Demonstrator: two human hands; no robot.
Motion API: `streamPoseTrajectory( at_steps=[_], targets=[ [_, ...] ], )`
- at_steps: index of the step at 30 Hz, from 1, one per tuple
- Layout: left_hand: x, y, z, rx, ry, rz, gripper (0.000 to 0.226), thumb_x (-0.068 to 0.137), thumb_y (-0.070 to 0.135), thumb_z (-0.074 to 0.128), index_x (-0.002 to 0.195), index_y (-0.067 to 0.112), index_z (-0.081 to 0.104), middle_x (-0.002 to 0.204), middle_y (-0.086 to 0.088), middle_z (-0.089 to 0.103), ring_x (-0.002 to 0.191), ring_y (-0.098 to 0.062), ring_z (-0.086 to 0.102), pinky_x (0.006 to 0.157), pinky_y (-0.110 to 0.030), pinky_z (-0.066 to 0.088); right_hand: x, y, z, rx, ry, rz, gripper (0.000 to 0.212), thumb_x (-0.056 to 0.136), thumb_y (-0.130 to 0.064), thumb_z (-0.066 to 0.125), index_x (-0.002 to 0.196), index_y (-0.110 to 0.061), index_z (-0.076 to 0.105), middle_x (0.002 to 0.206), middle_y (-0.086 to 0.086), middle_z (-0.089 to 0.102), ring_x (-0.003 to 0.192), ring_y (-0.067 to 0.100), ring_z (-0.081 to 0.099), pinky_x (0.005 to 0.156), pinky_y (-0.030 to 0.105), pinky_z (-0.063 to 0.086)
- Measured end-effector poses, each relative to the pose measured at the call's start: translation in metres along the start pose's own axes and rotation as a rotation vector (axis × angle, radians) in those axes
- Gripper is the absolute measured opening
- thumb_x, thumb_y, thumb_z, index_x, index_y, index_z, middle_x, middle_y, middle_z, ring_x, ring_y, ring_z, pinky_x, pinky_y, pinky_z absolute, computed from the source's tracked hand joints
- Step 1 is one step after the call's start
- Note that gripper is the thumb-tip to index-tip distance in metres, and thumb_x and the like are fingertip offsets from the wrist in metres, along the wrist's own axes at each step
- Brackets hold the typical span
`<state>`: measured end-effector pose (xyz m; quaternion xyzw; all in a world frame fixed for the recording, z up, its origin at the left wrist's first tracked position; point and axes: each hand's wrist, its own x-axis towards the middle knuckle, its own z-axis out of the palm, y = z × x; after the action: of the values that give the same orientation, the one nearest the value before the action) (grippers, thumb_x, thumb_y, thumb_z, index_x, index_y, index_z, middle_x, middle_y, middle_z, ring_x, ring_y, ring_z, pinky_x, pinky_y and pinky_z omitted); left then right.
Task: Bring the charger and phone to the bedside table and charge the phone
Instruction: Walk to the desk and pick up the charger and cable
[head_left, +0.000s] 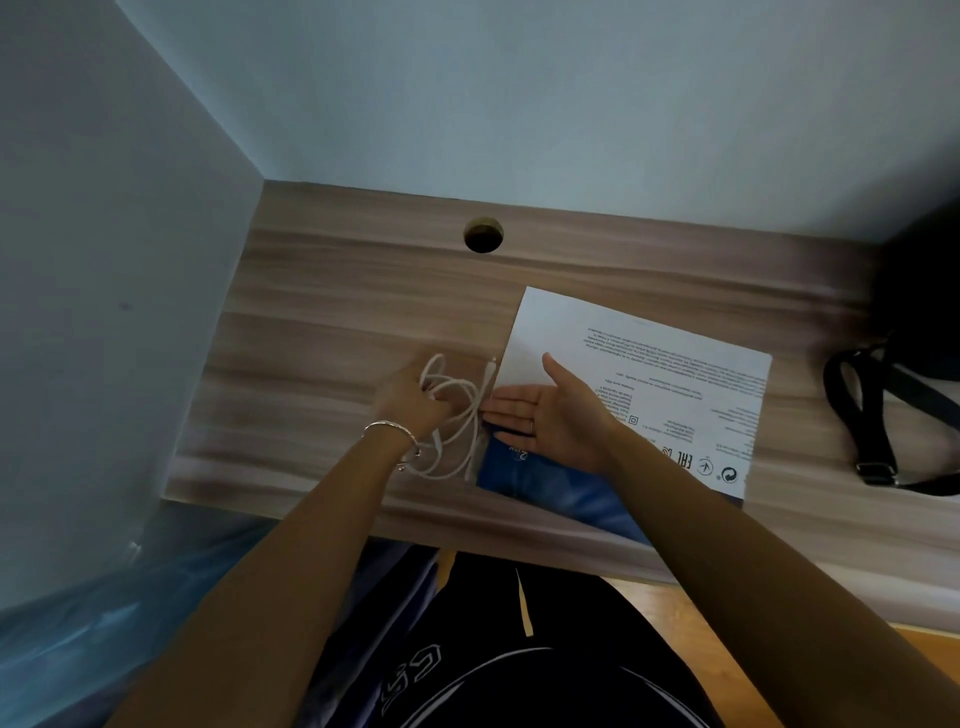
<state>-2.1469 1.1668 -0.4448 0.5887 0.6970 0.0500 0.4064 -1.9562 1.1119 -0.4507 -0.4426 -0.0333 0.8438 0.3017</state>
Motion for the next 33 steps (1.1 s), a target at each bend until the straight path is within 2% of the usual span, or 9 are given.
streamPoseTrajectory(
  at_steps=[4,8,10,12,14,16,20,24,33],
  targets=[
    [0.005,-0.005,-0.019,-0.376,-0.060,-0.182,0.012,0.066,-0.003,0.072,0.077,0.000,0.067,0.071,-0.012,0.067,0.073,-0.029,0.068,0.056,-0.028,0.056,0.002,-0.002,-0.002,-0.006,0.017,-0.016,0.075,0.091,-0.063,0.027,0.132,-0.003,0.047,0.127,0.012,0.059,0.122,0.025,0.053,0.099,0.038,0.044],
    [0.007,-0.005,-0.036,-0.597,-0.184,-0.294,0.009,0.063,-0.007,0.071,0.066,0.000,0.068,0.055,-0.006,0.071,0.052,-0.015,0.069,0.048,-0.024,0.055,0.005,-0.005,0.001,-0.035,0.004,-0.052,0.061,0.092,-0.055,0.037,0.122,-0.007,0.059,0.115,0.009,0.070,0.111,0.023,0.062,0.097,0.036,0.047],
    [0.008,-0.003,-0.040,-0.653,-0.189,-0.296,0.023,0.067,-0.009,0.066,0.050,0.005,0.069,0.048,-0.002,0.068,0.048,-0.012,0.067,0.044,-0.021,0.052,0.005,-0.007,0.006,-0.047,-0.014,-0.069,0.053,0.093,-0.051,0.039,0.114,-0.010,0.064,0.108,0.008,0.072,0.104,0.022,0.065,0.096,0.036,0.048],
    [0.011,-0.003,-0.041,-0.622,-0.184,-0.290,0.028,0.071,-0.012,0.064,0.050,0.006,0.070,0.053,-0.006,0.069,0.052,-0.015,0.068,0.047,-0.023,0.053,0.004,-0.010,0.013,-0.077,0.015,-0.105,0.037,0.093,-0.041,0.047,0.105,-0.013,0.068,0.103,0.007,0.072,0.094,0.021,0.068,0.091,0.035,0.052],
    [0.011,-0.001,-0.045,-0.549,-0.224,-0.253,0.004,0.070,-0.008,0.068,0.072,-0.005,0.069,0.067,-0.012,0.071,0.066,-0.023,0.069,0.060,-0.030,0.057,0.003,-0.012,0.019,-0.171,0.080,-0.160,0.023,0.090,-0.031,0.057,0.101,-0.015,0.069,0.098,0.007,0.073,0.087,0.019,0.071,0.081,0.031,0.056],
    [0.010,0.002,-0.048,-0.484,-0.291,-0.218,0.020,0.069,-0.005,0.070,0.087,-0.011,0.066,0.082,-0.019,0.070,0.076,-0.028,0.069,0.070,-0.035,0.058,0.001,-0.013,0.023,-0.309,0.121,-0.212,0.015,0.088,-0.027,0.062,0.096,-0.017,0.070,0.088,0.002,0.075,0.082,0.016,0.072,0.073,0.026,0.057],
    [0.007,0.010,-0.050,-0.358,-0.356,-0.104,0.021,0.070,-0.005,0.070,0.089,-0.011,0.064,0.087,-0.021,0.068,0.081,-0.030,0.068,0.074,-0.036,0.058,-0.003,-0.018,0.028,-0.540,0.232,-0.265,0.005,0.083,-0.025,0.070,0.084,-0.021,0.072,0.073,-0.006,0.068,0.069,0.008,0.062,0.064,0.018,0.054],
    [0.009,0.015,-0.052,-0.173,-0.381,-0.016,0.006,0.069,0.003,0.071,0.065,0.006,0.067,0.056,0.000,0.067,0.055,-0.012,0.064,0.048,-0.018,0.051,-0.008,-0.023,0.029,-0.667,0.225,-0.281,0.007,0.080,-0.024,0.072,0.082,-0.018,0.072,0.060,-0.009,0.064,0.057,0.004,0.057,0.054,0.016,0.048],
    [0.003,0.022,-0.037,-0.090,-0.410,-0.077,0.059,0.079,0.024,0.068,0.024,0.013,0.049,0.025,0.007,0.048,0.025,-0.001,0.047,0.032,-0.010,0.035,-0.015,-0.026,0.043,-0.847,0.202,-0.309,0.016,0.073,-0.028,0.077,0.071,-0.014,0.069,0.062,-0.002,0.067,0.047,-0.001,0.054,0.045,0.012,0.040]
  ],
)
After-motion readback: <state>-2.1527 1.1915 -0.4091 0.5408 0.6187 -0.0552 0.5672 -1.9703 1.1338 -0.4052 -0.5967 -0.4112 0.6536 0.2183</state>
